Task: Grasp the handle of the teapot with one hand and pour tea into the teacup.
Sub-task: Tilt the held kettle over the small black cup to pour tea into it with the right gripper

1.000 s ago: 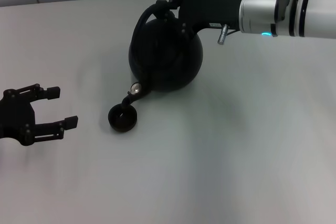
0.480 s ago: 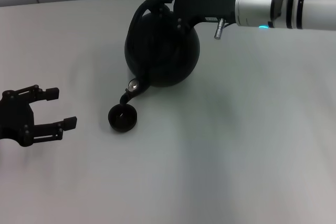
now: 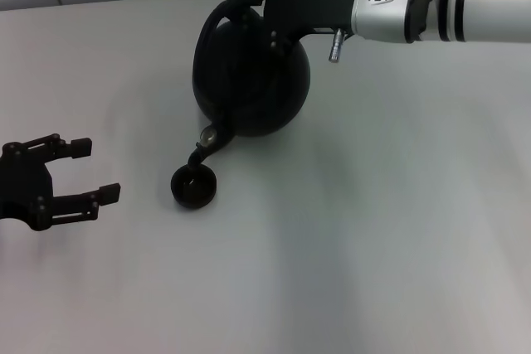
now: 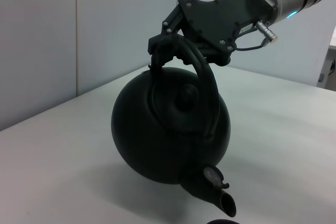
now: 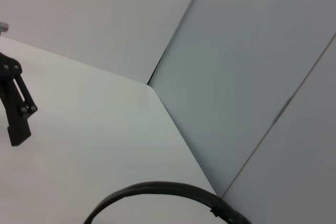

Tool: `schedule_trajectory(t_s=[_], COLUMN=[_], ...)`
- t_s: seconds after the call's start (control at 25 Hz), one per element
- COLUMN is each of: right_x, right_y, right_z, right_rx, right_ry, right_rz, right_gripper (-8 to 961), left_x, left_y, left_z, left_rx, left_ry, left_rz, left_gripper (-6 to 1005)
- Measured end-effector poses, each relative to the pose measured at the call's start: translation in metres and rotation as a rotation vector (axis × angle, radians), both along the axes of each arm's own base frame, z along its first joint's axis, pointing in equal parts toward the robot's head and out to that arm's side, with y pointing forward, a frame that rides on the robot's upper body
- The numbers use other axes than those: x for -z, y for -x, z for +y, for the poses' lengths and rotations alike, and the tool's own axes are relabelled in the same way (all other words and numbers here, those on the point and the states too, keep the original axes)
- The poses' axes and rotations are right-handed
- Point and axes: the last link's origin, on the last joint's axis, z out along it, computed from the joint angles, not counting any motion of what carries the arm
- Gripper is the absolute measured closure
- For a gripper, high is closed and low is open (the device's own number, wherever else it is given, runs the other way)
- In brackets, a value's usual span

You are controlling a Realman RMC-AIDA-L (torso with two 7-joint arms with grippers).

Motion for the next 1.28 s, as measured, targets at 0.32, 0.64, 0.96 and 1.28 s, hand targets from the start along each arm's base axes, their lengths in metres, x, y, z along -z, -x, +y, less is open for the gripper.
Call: schedule_trajectory(t_s=[0.32, 0.64, 0.96, 1.28], right_x=[-0.0014, -0.0033, 0.0010, 0.0035], right_y=[0.0050, 0.0073, 0.0075, 0.0087], right_z=[-0.0008, -0.0002, -0.0025, -0.0034], right_rx=[-0.029, -0.052, -0.076, -0.106], right_ry=[-0.006, -0.017, -0.008, -0.017], right_rz=[-0.014, -0.029, -0.057, -0.086], right_gripper=[852, 855, 856, 859], left_x=[-0.0010, 0.0000, 0.0016, 0.0027], left_y=[0.0005, 0.0003, 0.0005, 0.0010], left_z=[0.0012, 0.0026, 0.0029, 0.0028], left_rx=[-0.004, -0.007, -0.012, -0.017], left_ry=[-0.009, -0.015, -0.020, -0.021], left_rz=[0.000, 0.002, 0.002, 0.002], left_gripper=[153, 153, 153, 153])
